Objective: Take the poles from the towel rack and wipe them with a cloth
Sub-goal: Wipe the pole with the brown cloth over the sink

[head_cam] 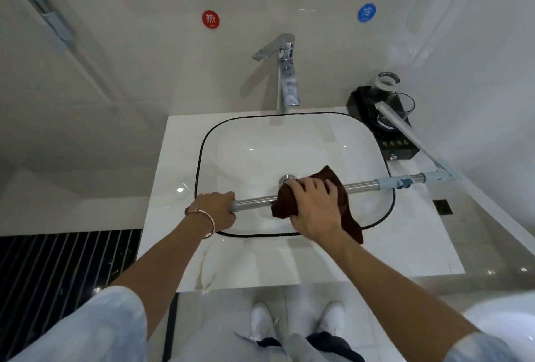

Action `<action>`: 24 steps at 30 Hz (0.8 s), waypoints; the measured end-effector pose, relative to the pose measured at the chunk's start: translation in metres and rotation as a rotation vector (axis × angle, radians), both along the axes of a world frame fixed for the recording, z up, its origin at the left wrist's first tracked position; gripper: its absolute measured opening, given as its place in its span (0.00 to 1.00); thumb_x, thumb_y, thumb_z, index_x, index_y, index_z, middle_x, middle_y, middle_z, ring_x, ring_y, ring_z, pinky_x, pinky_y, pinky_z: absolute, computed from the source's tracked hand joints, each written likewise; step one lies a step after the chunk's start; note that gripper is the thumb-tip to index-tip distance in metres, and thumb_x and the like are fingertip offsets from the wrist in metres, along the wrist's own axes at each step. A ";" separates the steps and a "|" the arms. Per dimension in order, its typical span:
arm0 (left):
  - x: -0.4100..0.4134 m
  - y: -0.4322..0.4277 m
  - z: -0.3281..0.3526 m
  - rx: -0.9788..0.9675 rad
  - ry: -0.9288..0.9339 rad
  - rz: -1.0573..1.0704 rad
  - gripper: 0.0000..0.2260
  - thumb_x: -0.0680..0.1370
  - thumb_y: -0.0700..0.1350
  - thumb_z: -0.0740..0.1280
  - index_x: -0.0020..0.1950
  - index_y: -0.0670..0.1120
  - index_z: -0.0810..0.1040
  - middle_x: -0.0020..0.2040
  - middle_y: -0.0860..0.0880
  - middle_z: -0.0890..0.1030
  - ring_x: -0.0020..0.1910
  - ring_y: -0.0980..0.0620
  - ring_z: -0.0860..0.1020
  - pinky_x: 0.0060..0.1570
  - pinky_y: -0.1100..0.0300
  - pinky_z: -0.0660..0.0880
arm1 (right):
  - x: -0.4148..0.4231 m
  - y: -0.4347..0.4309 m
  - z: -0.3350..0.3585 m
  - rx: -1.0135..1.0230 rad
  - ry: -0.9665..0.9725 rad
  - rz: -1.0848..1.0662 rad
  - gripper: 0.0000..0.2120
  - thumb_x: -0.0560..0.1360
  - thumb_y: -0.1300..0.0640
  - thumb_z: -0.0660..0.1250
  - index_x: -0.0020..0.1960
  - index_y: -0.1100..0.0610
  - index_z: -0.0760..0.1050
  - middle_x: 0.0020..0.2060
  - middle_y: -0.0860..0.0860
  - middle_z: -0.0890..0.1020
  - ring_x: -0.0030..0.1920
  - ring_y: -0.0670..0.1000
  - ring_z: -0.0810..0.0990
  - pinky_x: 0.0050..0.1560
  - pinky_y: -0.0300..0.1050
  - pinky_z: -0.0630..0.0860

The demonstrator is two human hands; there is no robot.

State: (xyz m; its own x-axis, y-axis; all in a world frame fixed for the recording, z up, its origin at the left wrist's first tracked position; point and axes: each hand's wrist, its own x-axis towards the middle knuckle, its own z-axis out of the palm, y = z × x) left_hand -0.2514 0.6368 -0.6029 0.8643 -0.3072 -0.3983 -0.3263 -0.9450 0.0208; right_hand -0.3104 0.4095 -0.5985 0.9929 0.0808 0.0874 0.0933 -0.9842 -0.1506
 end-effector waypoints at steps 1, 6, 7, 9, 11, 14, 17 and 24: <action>0.000 0.001 0.000 -0.004 0.002 -0.008 0.08 0.74 0.45 0.59 0.53 0.48 0.70 0.39 0.51 0.74 0.39 0.47 0.72 0.43 0.57 0.63 | -0.003 0.016 -0.003 0.002 -0.028 0.007 0.32 0.52 0.52 0.76 0.57 0.51 0.76 0.48 0.51 0.79 0.50 0.56 0.79 0.58 0.60 0.72; 0.001 0.008 -0.004 -0.029 -0.010 -0.074 0.09 0.74 0.46 0.60 0.53 0.48 0.69 0.38 0.52 0.73 0.40 0.45 0.75 0.45 0.56 0.62 | -0.008 0.066 -0.006 0.009 -0.038 0.060 0.34 0.53 0.54 0.78 0.58 0.51 0.76 0.50 0.52 0.79 0.54 0.56 0.78 0.60 0.62 0.71; 0.000 0.009 -0.004 -0.045 -0.012 -0.087 0.08 0.74 0.46 0.59 0.52 0.48 0.68 0.38 0.53 0.73 0.38 0.46 0.73 0.45 0.56 0.61 | -0.007 0.067 -0.006 0.011 -0.039 0.066 0.34 0.53 0.54 0.78 0.58 0.51 0.76 0.50 0.52 0.79 0.54 0.56 0.79 0.60 0.62 0.72; -0.003 0.011 -0.001 -0.072 -0.004 -0.102 0.05 0.75 0.45 0.58 0.49 0.49 0.65 0.37 0.54 0.72 0.37 0.48 0.70 0.47 0.56 0.59 | -0.004 0.062 -0.006 0.011 -0.032 0.096 0.34 0.52 0.54 0.77 0.58 0.51 0.76 0.50 0.51 0.79 0.53 0.56 0.79 0.59 0.61 0.72; -0.005 0.013 -0.002 -0.098 -0.016 -0.114 0.04 0.76 0.44 0.57 0.49 0.50 0.64 0.37 0.55 0.71 0.39 0.49 0.71 0.48 0.57 0.59 | -0.002 0.051 -0.002 0.002 0.014 0.175 0.33 0.56 0.54 0.76 0.61 0.51 0.74 0.52 0.52 0.79 0.54 0.57 0.78 0.60 0.61 0.70; -0.010 0.019 -0.006 -0.074 -0.164 -0.171 0.07 0.76 0.43 0.62 0.52 0.49 0.69 0.43 0.52 0.75 0.44 0.48 0.75 0.48 0.55 0.64 | 0.005 0.021 0.016 -0.031 0.175 0.158 0.31 0.66 0.53 0.70 0.68 0.50 0.67 0.61 0.52 0.74 0.61 0.58 0.73 0.63 0.57 0.64; -0.011 0.024 -0.010 -0.039 -0.370 -0.227 0.17 0.62 0.39 0.76 0.45 0.49 0.74 0.35 0.52 0.76 0.34 0.49 0.76 0.34 0.56 0.70 | 0.010 -0.024 0.031 -0.072 0.244 0.011 0.28 0.69 0.51 0.66 0.68 0.48 0.65 0.61 0.50 0.73 0.61 0.56 0.73 0.59 0.53 0.65; -0.021 -0.006 -0.003 0.109 -0.204 0.001 0.17 0.76 0.55 0.60 0.62 0.49 0.66 0.59 0.49 0.71 0.59 0.47 0.69 0.59 0.50 0.64 | 0.000 -0.099 0.033 -0.092 0.287 -0.202 0.24 0.71 0.48 0.65 0.66 0.47 0.67 0.58 0.49 0.75 0.59 0.55 0.74 0.59 0.55 0.67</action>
